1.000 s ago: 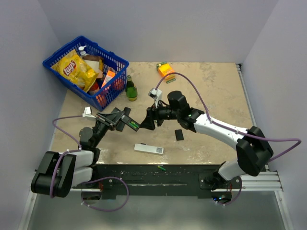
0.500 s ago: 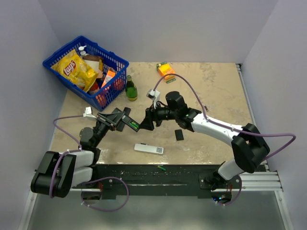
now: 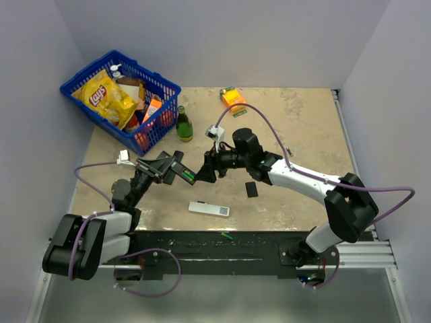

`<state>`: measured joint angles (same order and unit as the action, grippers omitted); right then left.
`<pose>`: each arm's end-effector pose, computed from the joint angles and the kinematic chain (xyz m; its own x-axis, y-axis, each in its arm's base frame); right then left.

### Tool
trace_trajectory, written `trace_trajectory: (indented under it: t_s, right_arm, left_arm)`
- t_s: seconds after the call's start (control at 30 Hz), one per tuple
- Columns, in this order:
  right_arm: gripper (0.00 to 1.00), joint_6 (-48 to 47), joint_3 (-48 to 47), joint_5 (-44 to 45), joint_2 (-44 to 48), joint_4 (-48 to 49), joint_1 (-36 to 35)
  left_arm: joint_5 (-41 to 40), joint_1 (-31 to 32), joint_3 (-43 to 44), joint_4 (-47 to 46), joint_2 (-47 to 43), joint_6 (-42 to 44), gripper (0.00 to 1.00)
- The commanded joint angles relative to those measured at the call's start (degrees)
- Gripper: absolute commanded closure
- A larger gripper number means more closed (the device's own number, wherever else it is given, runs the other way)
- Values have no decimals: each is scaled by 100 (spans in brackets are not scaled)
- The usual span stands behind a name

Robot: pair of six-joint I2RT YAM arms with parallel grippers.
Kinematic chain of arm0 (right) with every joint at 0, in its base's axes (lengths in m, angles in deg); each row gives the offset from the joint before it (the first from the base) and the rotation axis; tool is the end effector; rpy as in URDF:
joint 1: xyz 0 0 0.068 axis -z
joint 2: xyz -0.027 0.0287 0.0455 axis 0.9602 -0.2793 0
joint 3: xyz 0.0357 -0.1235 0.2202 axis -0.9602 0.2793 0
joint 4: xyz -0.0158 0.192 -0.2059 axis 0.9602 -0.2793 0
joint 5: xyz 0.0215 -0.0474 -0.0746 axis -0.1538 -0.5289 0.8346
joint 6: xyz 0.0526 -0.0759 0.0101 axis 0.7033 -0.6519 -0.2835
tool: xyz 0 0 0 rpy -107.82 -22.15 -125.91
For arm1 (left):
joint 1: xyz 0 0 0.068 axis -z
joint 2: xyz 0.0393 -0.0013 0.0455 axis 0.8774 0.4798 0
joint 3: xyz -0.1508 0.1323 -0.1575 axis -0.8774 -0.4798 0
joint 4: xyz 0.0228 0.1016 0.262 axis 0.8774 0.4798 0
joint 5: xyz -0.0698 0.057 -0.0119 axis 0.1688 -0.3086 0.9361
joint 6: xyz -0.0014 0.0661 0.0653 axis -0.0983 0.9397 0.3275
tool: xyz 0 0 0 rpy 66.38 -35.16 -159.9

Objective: Load the batteries into the remote control
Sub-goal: Load the battery into the remote control.

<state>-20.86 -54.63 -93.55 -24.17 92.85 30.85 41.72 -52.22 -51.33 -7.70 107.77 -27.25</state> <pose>0.2620 0.3085 0.2161 -0.5447 -0.1874 -0.8174 -0.8216 0.3148 0.4753 0.2372 -0.0676 0.1454 -0.4817 -0.8715 -0.0915 0.1586 0.0160 -0.9872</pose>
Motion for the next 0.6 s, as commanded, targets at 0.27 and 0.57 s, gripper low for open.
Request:
trace_trajectory:
  t_s: [0.27,0.57]
  right_arm:
    - [38,-14,43,-125,178,170,14]
    - [34,-23,87,-186,434,91,22]
  left_arm:
    - [-30,48,-984,-3520,-170,-118,100]
    - [-65,56,-993,-3512,-187,-126,100]
